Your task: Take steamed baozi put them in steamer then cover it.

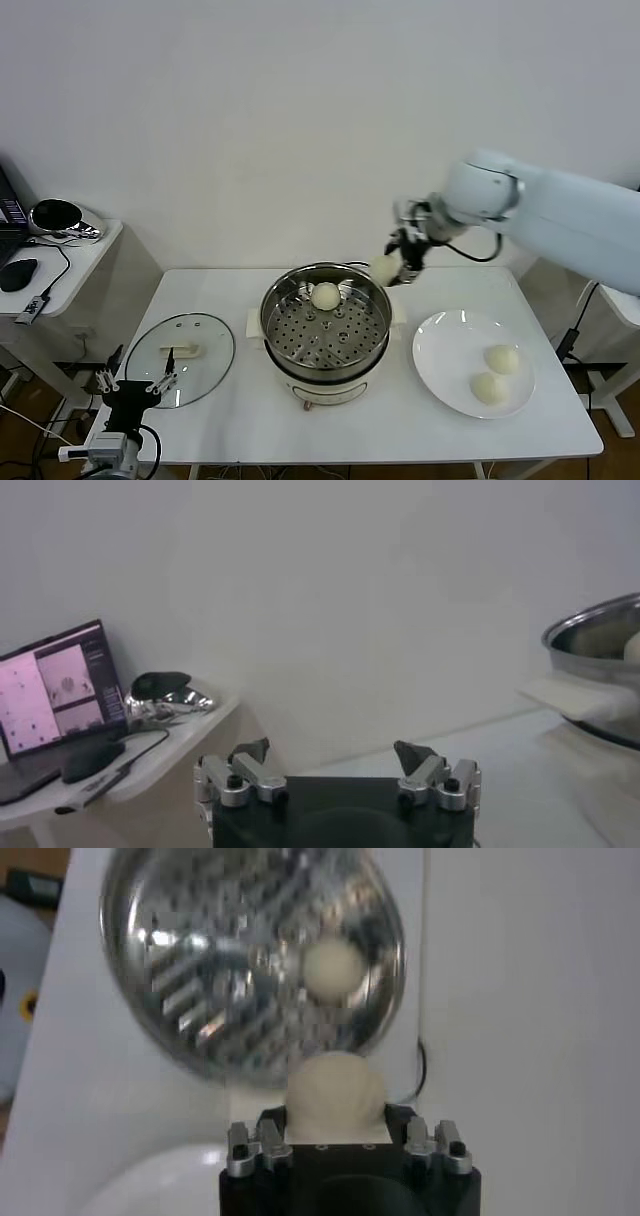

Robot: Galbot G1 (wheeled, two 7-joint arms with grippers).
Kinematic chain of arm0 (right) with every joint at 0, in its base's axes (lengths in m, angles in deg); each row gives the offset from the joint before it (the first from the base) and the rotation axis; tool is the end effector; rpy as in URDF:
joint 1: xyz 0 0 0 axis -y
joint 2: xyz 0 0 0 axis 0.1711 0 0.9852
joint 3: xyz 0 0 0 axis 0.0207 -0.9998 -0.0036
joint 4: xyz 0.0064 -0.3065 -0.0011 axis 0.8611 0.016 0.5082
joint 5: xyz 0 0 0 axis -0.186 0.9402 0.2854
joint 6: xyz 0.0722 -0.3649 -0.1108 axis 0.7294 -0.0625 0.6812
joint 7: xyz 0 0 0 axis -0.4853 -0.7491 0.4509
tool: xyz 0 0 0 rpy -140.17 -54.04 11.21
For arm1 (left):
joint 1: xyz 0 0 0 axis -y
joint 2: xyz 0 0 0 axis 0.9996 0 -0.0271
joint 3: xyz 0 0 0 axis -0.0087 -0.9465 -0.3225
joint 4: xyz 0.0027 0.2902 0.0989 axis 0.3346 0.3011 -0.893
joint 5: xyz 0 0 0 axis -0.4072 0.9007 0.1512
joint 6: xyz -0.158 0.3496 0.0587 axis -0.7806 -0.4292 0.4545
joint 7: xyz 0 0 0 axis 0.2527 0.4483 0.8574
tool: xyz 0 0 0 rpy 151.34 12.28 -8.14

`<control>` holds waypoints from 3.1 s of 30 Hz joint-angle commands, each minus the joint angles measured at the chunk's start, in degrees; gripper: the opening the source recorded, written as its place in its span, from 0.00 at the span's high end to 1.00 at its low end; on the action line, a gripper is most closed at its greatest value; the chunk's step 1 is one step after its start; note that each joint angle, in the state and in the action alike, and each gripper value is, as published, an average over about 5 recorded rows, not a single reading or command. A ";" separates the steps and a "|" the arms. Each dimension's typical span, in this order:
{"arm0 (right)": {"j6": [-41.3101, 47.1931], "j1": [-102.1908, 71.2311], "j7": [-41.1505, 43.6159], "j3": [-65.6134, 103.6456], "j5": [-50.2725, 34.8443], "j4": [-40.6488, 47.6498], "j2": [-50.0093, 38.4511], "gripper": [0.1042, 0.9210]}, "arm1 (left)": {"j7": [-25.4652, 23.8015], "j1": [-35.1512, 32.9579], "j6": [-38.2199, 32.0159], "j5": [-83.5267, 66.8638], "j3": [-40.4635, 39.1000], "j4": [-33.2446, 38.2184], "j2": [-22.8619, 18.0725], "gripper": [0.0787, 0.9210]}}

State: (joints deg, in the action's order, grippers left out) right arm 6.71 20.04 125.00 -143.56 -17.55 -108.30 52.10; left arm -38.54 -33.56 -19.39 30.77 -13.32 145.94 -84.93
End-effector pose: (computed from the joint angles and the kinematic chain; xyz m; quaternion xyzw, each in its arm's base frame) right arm 0.4842 0.1164 -0.0029 0.5117 -0.5980 0.5398 0.2986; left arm 0.2237 0.0873 -0.2620 0.0737 -0.9810 -0.1661 0.0674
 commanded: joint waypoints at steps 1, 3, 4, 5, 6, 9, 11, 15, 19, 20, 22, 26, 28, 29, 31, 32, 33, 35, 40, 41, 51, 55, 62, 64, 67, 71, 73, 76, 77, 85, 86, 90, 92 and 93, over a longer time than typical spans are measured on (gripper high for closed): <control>5.96 0.56 -6.70 -3.09 -10.56 3.52 14.60 0.37 | -0.13 0.15 -0.19 -0.37 0.70 -1.40 0.17 0.12; 5.98 -1.39 -7.25 -3.18 -10.15 5.45 17.06 0.37 | -0.22 0.19 -0.29 -0.70 1.03 -1.70 0.15 0.12; 5.99 -2.17 -7.46 -3.21 -9.94 6.19 17.91 0.37 | -0.24 0.20 -0.34 -0.75 1.11 -1.78 0.08 0.12; 5.99 -3.00 -7.71 -3.21 -9.69 6.94 18.66 0.37 | -0.25 0.21 -0.42 -0.80 1.13 -1.87 0.01 0.12; 5.99 -3.74 -7.94 -3.21 -9.45 7.66 19.36 0.37 | -0.25 0.23 -0.50 -0.81 1.12 -1.97 -0.10 0.12; 5.99 -5.80 -8.45 -3.31 -8.61 9.56 20.84 0.37 | -0.25 0.28 -0.70 -0.80 1.05 -2.12 -0.38 0.12; 6.00 -6.94 -8.62 -3.42 -7.92 10.78 21.54 0.37 | -0.26 0.27 -0.79 -0.81 1.05 -2.09 -0.47 0.12; 6.01 -9.37 -8.87 -3.10 -6.87 13.30 22.62 0.37 | -0.25 0.31 -0.88 -0.85 1.15 -1.96 -0.49 0.12; 5.97 -11.43 -8.82 -2.73 -5.91 15.15 23.53 0.37 | -0.25 0.36 -0.96 -0.85 1.17 -1.93 -0.47 0.12; 5.97 -11.87 -8.79 -2.66 -5.66 15.55 23.74 0.37 | -0.24 0.38 -0.99 -0.85 1.17 -1.97 -0.46 0.12; 5.98 -12.57 -8.68 -2.58 -5.11 16.17 24.05 0.37 | -0.24 0.44 -1.05 -0.88 1.16 -2.09 -0.43 0.12; 5.99 -13.56 -8.58 -2.71 -4.51 16.62 24.11 0.37 | -0.25 0.49 -1.16 -1.00 1.16 -2.29 -0.38 0.12; 5.99 -13.93 -8.58 -2.72 -4.33 16.61 24.03 0.37 | -0.25 0.52 -1.23 -1.04 1.15 -2.35 -0.38 0.12; 5.99 -14.09 -8.61 -2.70 -4.22 16.65 24.01 0.36 | -0.25 0.54 -1.26 -1.06 1.14 -2.39 -0.38 0.12; 5.98 -14.27 -8.58 -2.62 -3.91 16.85 24.01 0.34 | -0.25 0.60 -1.30 -1.06 1.09 -2.46 -0.42 0.12; 5.98 -14.24 -8.47 -2.52 -3.74 16.91 23.98 0.31 | -0.25 0.62 -1.31 -1.06 1.06 -2.46 -0.44 0.12; 5.98 -14.08 -8.26 -2.34 -3.58 16.89 23.90 0.28 | -0.24 0.64 -1.30 -1.05 1.04 -2.45 -0.46 0.12; 5.97 -13.03 -7.29 -1.94 -3.39 16.28 23.40 0.21 | -0.25 0.66 -1.29 -1.04 1.03 -2.38 -0.46 0.12; 5.89 -6.12 -1.93 -1.43 -3.12 11.90 19.05 0.13 | -0.25 0.55 -1.27 -1.06 1.31 -2.11 -0.17 0.12; 5.87 -4.67 -0.67 -1.37 -3.01 10.82 17.61 0.12 | -0.26 0.49 -1.28 -1.09 1.41 -2.03 -0.08 0.12; -0.91 7.04 13.26 -5.29 5.58 -3.47 -6.66 0.12 | -0.28 -0.18 -1.26 -1.01 1.64 -0.80 0.09 0.12; -6.94 5.40 17.87 -5.99 13.55 -7.68 -18.27 0.12 | -0.32 -0.38 -1.22 -0.65 1.32 -0.42 0.14 0.12; -15.16 -4.44 21.24 -1.45 25.69 -10.87 -33.92 0.12 | -0.36 -0.74 -1.17 0.29 0.72 -0.68 0.58 0.12; -17.21 -8.11 21.44 0.25 29.29 -10.37 -36.70 0.12 | -0.36 -0.78 -1.16 0.48 0.65 -0.69 0.55 0.12; -19.21 -16.75 20.93 6.10 33.23 -8.95 -39.25 0.12 | -0.34 -0.76 -1.15 0.81 0.46 -0.65 0.26 0.12; -20.36 -30.90 19.46 18.00 36.36 -6.89 -39.69 0.12 | -0.31 -0.96 -1.11 1.37 0.22 -0.53 -0.03 0.12; -20.82 -37.09 18.90 22.50 37.97 -5.61 -38.72 0.12 | -0.27 -1.12 -1.07 1.54 0.27 -0.52 -0.11 0.12; -21.42 -44.23 18.62 27.79 39.86 -3.41 -36.78 0.12 | -0.22 -1.48 -1.04 1.63 0.50 -0.43 -0.23 0.12; -21.53 -45.83 18.58 29.17 40.25 -2.86 -36.28 0.12 | -0.20 -1.61 -1.05 1.63 0.59 -0.38 -0.28 0.12; -21.75 -55.88 15.09 37.99 42.84 0.56 -32.72 0.12 | -0.07 -2.29 -1.19 1.60 1.39 -0.24 -0.64 0.12; -21.90 -56.46 14.65 38.55 43.05 1.21 -32.10 0.12 | -0.07 -2.32 -1.18 1.59 1.48 -0.20 -0.66 0.12; -22.25 -58.41 13.77 40.23 42.97 3.42 -29.78 0.12 | -0.06 -2.48 -1.16 1.62 1.76 -0.14 -0.72 0.12; -22.23 -58.96 13.59 40.46 42.96 4.00 -28.98 0.12 | -0.05 -2.61 -1.16 1.64 1.91 -0.11 -0.75 0.12; -22.22 -59.14 13.52 40.48 42.96 4.16 -28.67 0.12 | -0.05 -2.67 -1.16 1.64 2.00 -0.09 -0.76 0.12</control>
State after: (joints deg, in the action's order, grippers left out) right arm -14.25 -31.13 139.78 -109.33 22.91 -106.68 22.01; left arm -38.61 -36.20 -20.55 32.34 -11.35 145.84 -85.68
